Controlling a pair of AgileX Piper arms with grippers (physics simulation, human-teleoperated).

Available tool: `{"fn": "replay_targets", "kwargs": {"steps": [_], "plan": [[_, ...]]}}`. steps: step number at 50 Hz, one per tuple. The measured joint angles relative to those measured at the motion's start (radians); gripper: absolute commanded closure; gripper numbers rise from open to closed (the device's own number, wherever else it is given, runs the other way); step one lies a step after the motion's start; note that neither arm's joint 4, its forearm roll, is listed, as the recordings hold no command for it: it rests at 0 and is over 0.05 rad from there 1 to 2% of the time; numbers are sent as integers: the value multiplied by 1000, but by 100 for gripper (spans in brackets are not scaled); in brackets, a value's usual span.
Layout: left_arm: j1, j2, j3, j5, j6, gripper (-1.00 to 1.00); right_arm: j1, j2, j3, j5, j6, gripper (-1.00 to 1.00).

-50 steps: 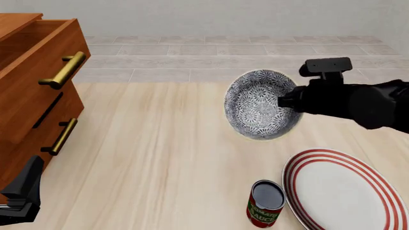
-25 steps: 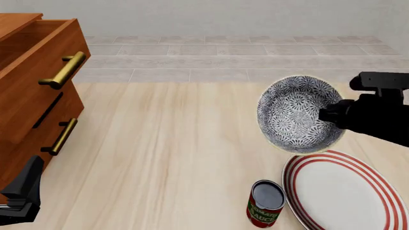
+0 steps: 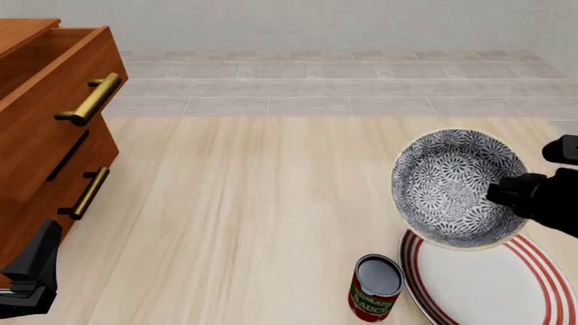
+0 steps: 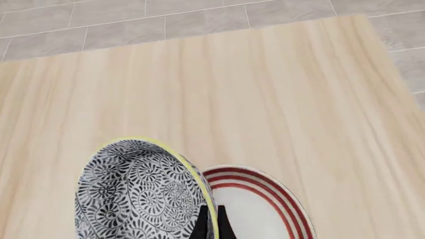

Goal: Put the bowl on the plate.

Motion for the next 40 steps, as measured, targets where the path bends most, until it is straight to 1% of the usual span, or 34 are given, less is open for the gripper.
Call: {"fn": "replay_targets", "kwargs": {"steps": [27,40], "plan": [[0,0,0,0,0,-100,-114,-273,157,135,50,100],[0,0,0,0,0,-100,-154,-352,226,157,70,100]]}}
